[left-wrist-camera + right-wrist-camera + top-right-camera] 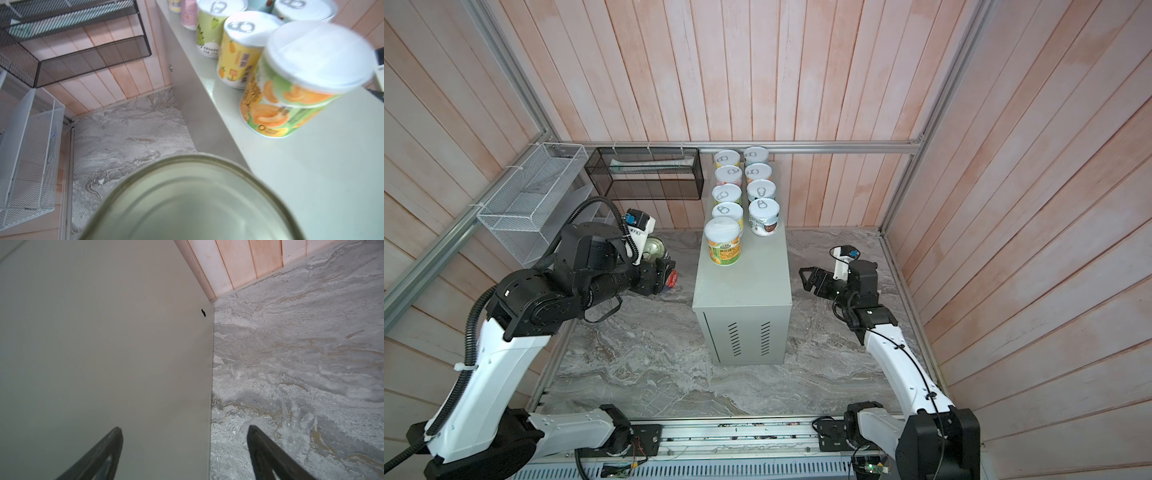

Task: Place and organize the canned foods onto the counter
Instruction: 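Raise the dark blue can up over the cabinet top with the left gripper, then carry the dark blue can beside the white-lidded can with the left gripper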

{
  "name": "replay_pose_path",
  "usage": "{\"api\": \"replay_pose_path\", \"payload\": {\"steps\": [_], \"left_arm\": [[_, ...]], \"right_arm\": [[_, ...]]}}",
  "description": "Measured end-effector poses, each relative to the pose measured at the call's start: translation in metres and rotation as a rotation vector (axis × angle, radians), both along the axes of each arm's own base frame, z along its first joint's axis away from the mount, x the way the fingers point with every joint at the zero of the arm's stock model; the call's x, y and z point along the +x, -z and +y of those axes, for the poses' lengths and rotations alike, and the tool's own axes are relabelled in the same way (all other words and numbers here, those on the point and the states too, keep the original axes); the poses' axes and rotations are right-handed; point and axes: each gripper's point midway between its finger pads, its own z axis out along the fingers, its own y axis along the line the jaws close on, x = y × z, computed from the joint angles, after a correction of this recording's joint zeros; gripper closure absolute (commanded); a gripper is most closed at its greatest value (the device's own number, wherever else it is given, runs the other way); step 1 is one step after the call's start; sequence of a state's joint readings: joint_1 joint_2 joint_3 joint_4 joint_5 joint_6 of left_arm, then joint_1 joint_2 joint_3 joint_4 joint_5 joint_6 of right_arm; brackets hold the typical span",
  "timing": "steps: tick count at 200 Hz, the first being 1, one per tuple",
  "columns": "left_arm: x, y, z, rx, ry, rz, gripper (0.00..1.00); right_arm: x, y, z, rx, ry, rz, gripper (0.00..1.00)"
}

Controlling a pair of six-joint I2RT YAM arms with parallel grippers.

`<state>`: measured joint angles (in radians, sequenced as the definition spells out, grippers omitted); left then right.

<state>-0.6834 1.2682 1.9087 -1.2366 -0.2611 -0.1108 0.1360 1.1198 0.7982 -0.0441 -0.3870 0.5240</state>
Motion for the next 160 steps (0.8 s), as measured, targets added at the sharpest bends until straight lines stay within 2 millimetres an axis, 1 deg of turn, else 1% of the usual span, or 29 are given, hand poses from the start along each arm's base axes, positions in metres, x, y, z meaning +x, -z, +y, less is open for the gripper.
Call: {"api": "replay_pose_path", "payload": {"steps": [45,64,89,120,160], "left_arm": [[-0.027,-0.044,-0.038,-0.011,0.131,-0.063,1.00],[-0.036,-0.055,-0.053,-0.016,0.174,-0.084,1.00],[-0.043,-0.057,-0.073,-0.002,0.228,-0.086,1.00],[-0.043,-0.052,-0.099,-0.002,0.288,-0.075,1.00],[-0.040,-0.057,-0.118,-0.030,0.333,-0.098,1.00]], "right_arm": [[-0.006,-0.008,-0.001,0.013,0.004,-0.027,0.08],[-0.007,-0.011,-0.001,0.014,0.004,-0.037,0.07],[-0.007,-0.012,-0.001,0.011,0.004,-0.039,0.07],[-0.008,-0.014,-0.002,0.008,0.006,-0.046,0.07],[-0.011,-0.024,-0.004,0.008,0.010,-0.071,0.07]]}}
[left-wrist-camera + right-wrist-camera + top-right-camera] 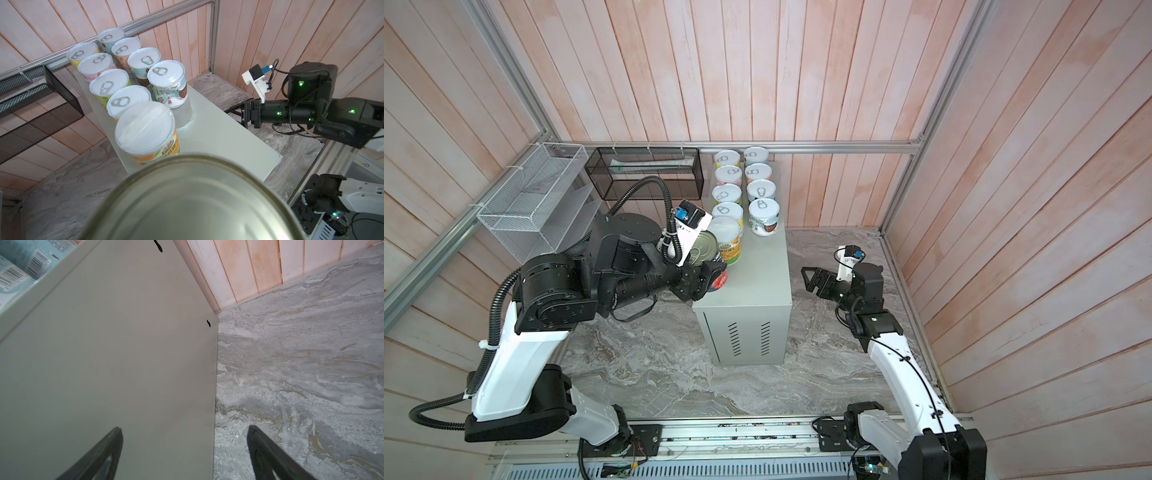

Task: Place and organize the canned foods onto the counter
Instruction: 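Carry the dark blue can beside the white-lidded can with the left gripper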

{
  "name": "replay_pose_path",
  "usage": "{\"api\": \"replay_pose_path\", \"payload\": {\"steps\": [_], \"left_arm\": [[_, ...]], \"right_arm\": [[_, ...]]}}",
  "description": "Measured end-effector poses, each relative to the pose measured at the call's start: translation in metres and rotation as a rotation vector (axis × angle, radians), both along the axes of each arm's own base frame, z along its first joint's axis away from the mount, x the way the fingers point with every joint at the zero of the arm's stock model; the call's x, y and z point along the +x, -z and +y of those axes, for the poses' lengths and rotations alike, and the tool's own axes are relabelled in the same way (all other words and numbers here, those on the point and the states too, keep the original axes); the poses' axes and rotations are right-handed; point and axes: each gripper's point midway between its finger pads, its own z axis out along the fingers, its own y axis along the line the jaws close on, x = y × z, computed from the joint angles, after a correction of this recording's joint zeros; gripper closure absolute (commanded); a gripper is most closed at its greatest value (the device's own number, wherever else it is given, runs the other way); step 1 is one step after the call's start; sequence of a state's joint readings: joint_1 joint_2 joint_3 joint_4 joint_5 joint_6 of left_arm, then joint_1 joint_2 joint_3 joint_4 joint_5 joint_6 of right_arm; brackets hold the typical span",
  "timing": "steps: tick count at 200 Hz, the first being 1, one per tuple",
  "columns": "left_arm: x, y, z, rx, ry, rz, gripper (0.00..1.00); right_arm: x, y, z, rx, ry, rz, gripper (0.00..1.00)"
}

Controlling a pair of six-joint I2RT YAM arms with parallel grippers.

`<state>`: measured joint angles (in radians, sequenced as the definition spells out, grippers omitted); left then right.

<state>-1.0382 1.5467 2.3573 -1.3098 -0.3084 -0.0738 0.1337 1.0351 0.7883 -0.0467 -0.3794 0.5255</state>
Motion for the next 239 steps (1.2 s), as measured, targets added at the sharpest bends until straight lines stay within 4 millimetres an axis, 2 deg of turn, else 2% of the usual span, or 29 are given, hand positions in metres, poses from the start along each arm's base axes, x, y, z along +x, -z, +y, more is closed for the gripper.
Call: {"api": "replay_pose_path", "payload": {"steps": [33,89,152,178,194,225,239], "left_arm": [[0.005,-0.001,-0.024,-0.019,0.045,-0.006,1.00],[0.019,0.012,-0.062,-0.014,0.091,0.003,1.00],[0.035,0.034,-0.092,0.027,0.102,0.018,1.00],[0.040,0.044,-0.098,0.045,0.100,0.030,1.00],[0.042,0.046,-0.098,0.049,0.098,0.033,0.90],[0.044,0.046,-0.097,0.048,0.091,0.033,0.63],[0.045,0.046,-0.096,0.048,0.088,0.032,0.58]], "right_arm": [[0.002,-0.013,-0.004,-0.017,0.007,-0.022,0.07],[-0.003,-0.048,-0.018,-0.053,0.042,-0.103,0.09],[-0.017,-0.076,-0.022,-0.072,0.048,-0.161,0.12],[-0.023,-0.089,-0.023,-0.072,0.048,-0.189,0.12],[-0.025,-0.095,-0.023,-0.071,0.049,-0.200,0.12],[-0.028,-0.096,-0.023,-0.077,0.047,-0.194,0.11],[-0.029,-0.096,-0.023,-0.077,0.046,-0.192,0.11]]}}
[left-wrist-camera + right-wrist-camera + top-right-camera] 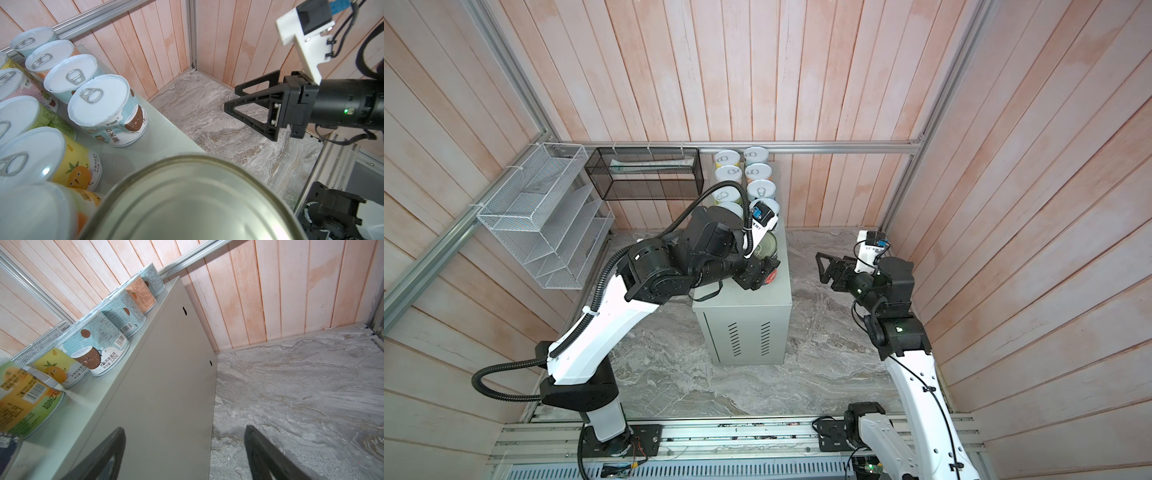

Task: Place and organize the canned foods onto the counter
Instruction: 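Carry the dark blue can beside the white-lidded can with the left gripper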

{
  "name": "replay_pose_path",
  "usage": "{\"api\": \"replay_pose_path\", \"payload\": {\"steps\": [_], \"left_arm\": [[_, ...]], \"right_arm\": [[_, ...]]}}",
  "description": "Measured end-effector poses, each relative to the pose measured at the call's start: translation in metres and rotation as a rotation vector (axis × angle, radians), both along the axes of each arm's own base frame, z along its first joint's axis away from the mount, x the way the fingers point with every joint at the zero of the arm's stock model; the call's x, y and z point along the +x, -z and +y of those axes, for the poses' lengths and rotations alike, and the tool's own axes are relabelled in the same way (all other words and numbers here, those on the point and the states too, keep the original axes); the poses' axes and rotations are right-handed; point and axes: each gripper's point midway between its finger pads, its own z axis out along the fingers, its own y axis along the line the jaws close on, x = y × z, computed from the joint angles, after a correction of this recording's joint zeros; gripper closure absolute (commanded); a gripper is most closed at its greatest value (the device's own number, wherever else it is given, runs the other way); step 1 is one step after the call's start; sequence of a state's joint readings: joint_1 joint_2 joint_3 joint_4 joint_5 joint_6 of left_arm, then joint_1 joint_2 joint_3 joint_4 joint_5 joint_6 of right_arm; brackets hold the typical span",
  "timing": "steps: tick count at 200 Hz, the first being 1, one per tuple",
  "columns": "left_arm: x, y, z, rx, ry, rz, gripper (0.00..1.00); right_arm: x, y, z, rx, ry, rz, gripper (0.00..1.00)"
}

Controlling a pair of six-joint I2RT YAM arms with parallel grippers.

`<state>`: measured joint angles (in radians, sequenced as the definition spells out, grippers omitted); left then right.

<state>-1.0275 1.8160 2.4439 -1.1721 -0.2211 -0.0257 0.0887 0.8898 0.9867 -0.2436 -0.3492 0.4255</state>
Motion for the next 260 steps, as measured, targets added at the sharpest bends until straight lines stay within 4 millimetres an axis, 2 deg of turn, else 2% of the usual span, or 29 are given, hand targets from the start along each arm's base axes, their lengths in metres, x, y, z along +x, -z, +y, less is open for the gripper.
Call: {"api": "replay_pose_path", "payload": {"steps": [12,97,175,191,206,241,260], "left_arm": [[0.001,-0.001,0.000,-0.004,-0.002,-0.002,0.54],[0.013,-0.003,0.007,-0.015,-0.030,-0.007,0.43],[0.016,0.006,0.001,-0.002,-0.022,0.009,0.36],[0.017,0.008,0.000,0.000,-0.021,0.013,0.31],[0.017,0.009,-0.001,0.001,-0.018,0.016,0.20],[0.021,-0.004,-0.005,-0.048,-0.019,-0.015,0.18],[0.022,-0.011,-0.007,-0.069,-0.015,-0.033,0.03]], "right_arm": [[-0.001,0.000,0.000,0.000,0.000,-0.001,0.11],[-0.003,-0.003,0.001,0.003,-0.008,-0.007,0.11],[-0.005,-0.003,0.004,0.021,-0.026,0.000,0.09],[-0.005,-0.003,0.005,0.022,-0.028,0.000,0.07],[-0.005,-0.003,0.005,0.023,-0.031,0.001,0.06],[-0.006,-0.004,0.007,0.027,-0.041,-0.003,0.06],[-0.006,-0.004,0.008,0.029,-0.050,-0.003,0.07]]}}
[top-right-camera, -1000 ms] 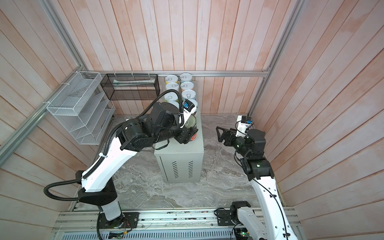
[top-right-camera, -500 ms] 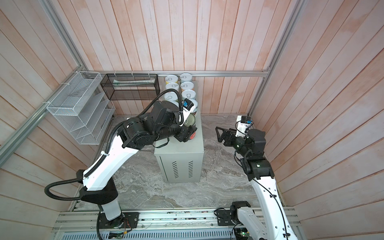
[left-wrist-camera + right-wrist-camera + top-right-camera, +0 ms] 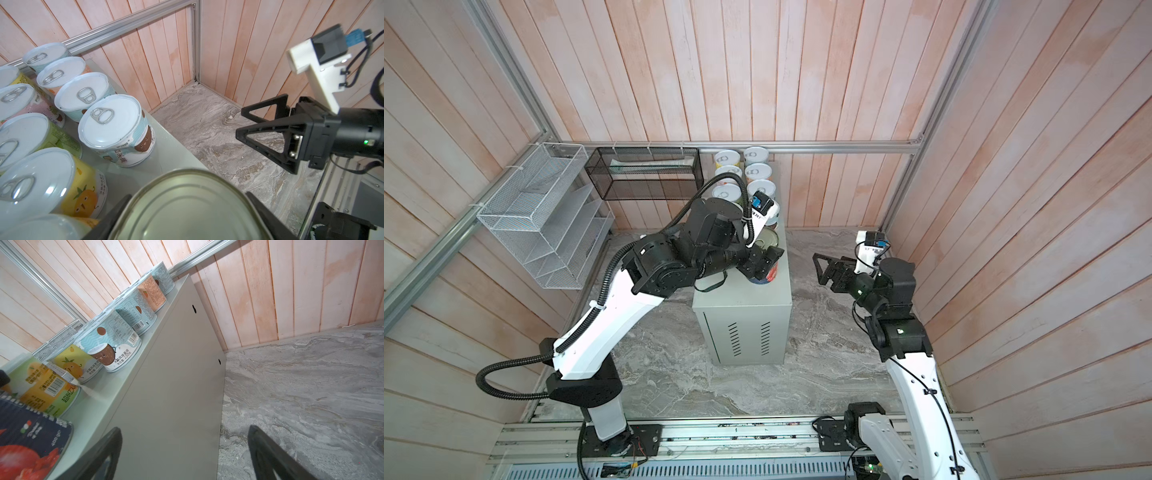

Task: Place and organize the canned foods onto the counter
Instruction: 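Carry the dark blue can beside the white-lidded can with the left gripper, then lower the dark blue can onto the cabinet and open the left gripper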

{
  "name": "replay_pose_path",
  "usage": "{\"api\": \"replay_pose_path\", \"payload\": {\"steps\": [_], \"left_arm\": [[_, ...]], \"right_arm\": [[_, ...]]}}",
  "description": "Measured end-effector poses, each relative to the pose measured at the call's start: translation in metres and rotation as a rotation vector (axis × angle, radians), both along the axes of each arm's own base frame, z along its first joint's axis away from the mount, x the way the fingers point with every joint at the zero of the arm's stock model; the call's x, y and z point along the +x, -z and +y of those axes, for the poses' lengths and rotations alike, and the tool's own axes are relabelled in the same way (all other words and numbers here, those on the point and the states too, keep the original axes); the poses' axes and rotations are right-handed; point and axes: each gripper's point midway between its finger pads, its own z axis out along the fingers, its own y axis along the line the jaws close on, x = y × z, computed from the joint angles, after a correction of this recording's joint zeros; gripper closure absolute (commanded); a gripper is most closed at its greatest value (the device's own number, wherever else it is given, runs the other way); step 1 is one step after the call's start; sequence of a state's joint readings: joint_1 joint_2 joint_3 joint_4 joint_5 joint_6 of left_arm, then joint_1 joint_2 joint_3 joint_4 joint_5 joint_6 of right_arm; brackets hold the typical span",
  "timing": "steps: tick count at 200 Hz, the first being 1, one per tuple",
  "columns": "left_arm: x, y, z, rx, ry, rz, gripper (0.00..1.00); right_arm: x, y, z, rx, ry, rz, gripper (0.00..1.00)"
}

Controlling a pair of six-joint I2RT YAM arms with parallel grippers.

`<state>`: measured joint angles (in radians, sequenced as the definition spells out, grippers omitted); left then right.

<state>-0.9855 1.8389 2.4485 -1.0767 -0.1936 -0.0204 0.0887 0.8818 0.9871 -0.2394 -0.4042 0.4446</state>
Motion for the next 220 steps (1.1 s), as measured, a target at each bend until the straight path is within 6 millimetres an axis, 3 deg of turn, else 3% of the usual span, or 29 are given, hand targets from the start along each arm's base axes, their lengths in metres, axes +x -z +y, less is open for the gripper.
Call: {"api": "replay_pose_path", "payload": {"steps": [44,82,131,160,188,220], "left_arm": [[0.000,-0.017,0.002,-0.035,-0.003,-0.039,0.00],[0.005,-0.031,0.006,-0.052,-0.022,-0.089,0.00],[0.013,-0.053,0.016,-0.061,-0.068,-0.189,0.00],[0.014,-0.082,0.039,-0.087,-0.122,-0.278,0.00],[0.018,-0.113,0.077,-0.136,-0.212,-0.348,0.00],[0.016,-0.118,0.116,-0.164,-0.291,-0.372,0.00]], "right_arm": [[-0.001,-0.001,0.004,0.005,-0.024,0.001,0.08],[-0.006,-0.015,0.011,0.015,-0.065,-0.027,0.08],[-0.021,-0.039,0.036,0.016,-0.164,-0.083,0.20],[-0.040,-0.061,0.053,-0.004,-0.230,-0.151,0.20],[-0.064,-0.076,0.070,-0.036,-0.305,-0.225,0.19],[-0.083,-0.083,0.091,-0.081,-0.400,-0.261,0.19]]}}
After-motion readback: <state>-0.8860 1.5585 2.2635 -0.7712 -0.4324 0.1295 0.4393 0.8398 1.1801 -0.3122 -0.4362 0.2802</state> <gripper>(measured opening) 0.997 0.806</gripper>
